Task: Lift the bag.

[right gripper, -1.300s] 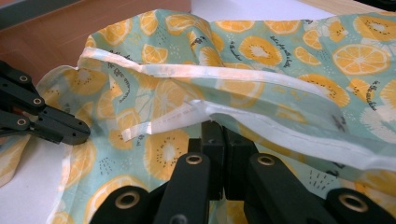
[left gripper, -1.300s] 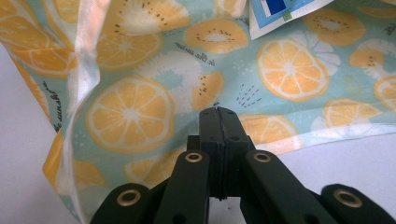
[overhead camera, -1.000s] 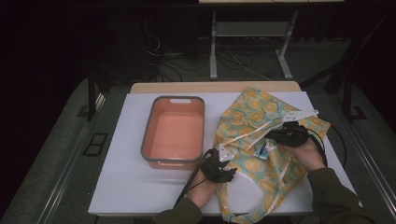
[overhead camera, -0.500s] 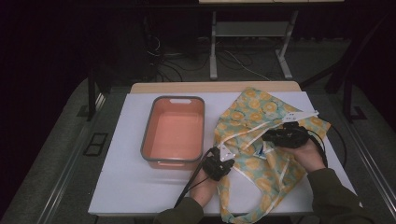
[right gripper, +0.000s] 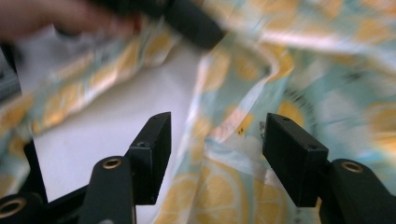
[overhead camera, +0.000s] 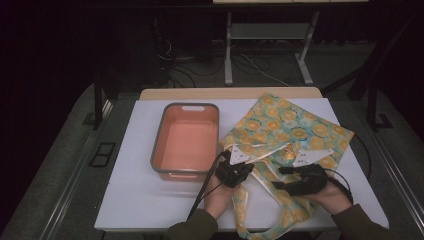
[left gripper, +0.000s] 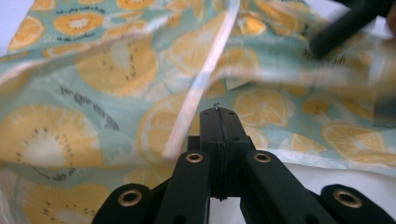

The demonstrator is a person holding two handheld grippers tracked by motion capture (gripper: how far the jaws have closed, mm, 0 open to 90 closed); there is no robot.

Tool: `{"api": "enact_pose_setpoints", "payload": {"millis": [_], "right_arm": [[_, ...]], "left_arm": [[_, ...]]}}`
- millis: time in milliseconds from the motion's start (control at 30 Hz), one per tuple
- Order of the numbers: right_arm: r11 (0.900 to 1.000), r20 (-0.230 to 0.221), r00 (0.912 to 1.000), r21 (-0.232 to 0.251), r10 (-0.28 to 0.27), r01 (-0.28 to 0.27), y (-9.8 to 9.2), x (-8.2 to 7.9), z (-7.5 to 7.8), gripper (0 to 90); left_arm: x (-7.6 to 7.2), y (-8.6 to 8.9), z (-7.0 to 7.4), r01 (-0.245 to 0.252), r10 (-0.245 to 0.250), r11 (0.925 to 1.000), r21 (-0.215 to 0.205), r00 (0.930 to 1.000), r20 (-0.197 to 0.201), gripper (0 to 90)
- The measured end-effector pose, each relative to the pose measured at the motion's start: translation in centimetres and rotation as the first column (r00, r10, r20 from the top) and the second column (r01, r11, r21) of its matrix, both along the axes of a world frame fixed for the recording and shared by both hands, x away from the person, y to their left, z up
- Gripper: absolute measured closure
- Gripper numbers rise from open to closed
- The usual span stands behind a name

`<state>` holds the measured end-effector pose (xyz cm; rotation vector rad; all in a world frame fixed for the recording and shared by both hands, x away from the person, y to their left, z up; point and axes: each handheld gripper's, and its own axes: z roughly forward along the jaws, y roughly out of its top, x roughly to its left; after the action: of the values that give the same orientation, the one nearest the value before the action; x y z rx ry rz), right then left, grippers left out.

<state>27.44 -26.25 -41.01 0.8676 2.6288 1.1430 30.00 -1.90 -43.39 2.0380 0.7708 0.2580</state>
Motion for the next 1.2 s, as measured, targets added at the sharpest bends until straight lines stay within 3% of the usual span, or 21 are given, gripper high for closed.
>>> {"api": "enact_pose_setpoints", "payload": {"millis": [200, 267, 367, 400, 467, 533, 633, 733, 800, 900, 933, 1000, 1067, 1200], "right_arm": [[0.992, -0.052, 0.9982, -0.123, 0.030, -0.036, 2.0, -0.1, -3.2, 42.8], [0.989, -0.018, 0.9996, -0.143, 0.024, -0.026, 2.1, -0.1, -3.2, 65.5], [0.990, -0.007, 0.9998, -0.141, 0.021, -0.021, 1.6, 0.2, -3.2, 87.3], [0.990, -0.012, 0.9998, -0.138, 0.018, -0.020, 1.5, 0.3, -3.2, 88.3], [0.991, -0.013, 0.9997, -0.132, 0.023, -0.024, 1.2, 0.4, -3.2, 88.8], [0.993, -0.004, 0.9999, -0.116, 0.017, -0.017, 1.0, 0.5, -2.9, 89.0], [0.997, 0.016, 0.9999, -0.079, 0.003, -0.001, 0.4, 0.6, -2.3, 89.1], [0.999, 0.023, 0.9996, -0.050, -0.016, 0.017, -0.3, 0.8, -1.8, 89.1], [0.999, 0.026, 0.9994, -0.029, -0.021, 0.022, -0.7, 0.9, -1.5, 89.1], [1.000, 0.043, 0.9987, -0.005, -0.028, 0.028, -1.2, 1.0, -1.1, 89.1], [0.999, 0.045, 0.9985, 0.002, -0.032, 0.032, -1.3, 1.1, -0.9, 89.1], [0.999, 0.053, 0.9978, 0.013, -0.040, 0.039, -1.6, 1.2, -0.6, 89.1], [0.999, 0.065, 0.9969, 0.017, -0.044, 0.043, -1.7, 1.3, -0.3, 89.1], [0.998, 0.104, 0.9927, 0.037, -0.062, 0.058, -2.1, 1.8, 0.8, 89.1]], "left_arm": [[0.1, 0.2, 0.3, 0.000, 0.001, 0.9997, -0.026, 1.0000, 0.004, 90.0], [0.1, 0.2, 0.3, 0.000, 0.001, 0.9994, -0.034, 1.0000, 0.006, 90.0], [0.1, 0.1, 0.2, 0.007, -0.007, 0.9998, -0.017, 1.0000, 0.001, 89.5], [0.0, 0.0, 0.1, 0.002, -0.002, 1.0000, -0.002, 1.0000, 0.005, 86.4], [-0.2, -0.2, 0.0, -0.003, 0.002, 0.9994, 0.035, 0.9998, 0.018, 67.7], [-0.5, -0.4, 0.0, 0.007, -0.008, 0.9988, 0.049, 0.9998, 0.020, 57.1], [-0.7, -0.8, -0.3, 0.041, -0.041, 0.9950, 0.091, 0.9992, -0.003, 48.9], [-0.8, -1.3, -0.8, 0.037, -0.035, 0.9896, 0.139, 0.9993, -0.014, 41.0], [-0.6, -1.4, -1.0, 0.018, -0.016, 0.9859, 0.166, 0.9998, -0.013, 42.8], [-0.2, -1.4, -1.3, 0.008, -0.002, 0.9862, 0.165, 0.9992, -0.039, 64.0], [-0.1, -1.3, -1.4, 0.010, -0.003, 0.9864, 0.164, 0.9990, -0.044, 75.2], [0.1, -1.1, -1.2, 0.007, 0.000, 0.9916, 0.129, 0.9987, -0.052, 88.6], [0.1, -1.0, -0.7, 0.003, 0.001, 0.9947, 0.102, 0.9993, -0.037, 89.4], [0.0, -0.4, 1.3, -0.025, 0.025, 0.9996, 0.009, 0.9997, 0.004, 89.6]]}}
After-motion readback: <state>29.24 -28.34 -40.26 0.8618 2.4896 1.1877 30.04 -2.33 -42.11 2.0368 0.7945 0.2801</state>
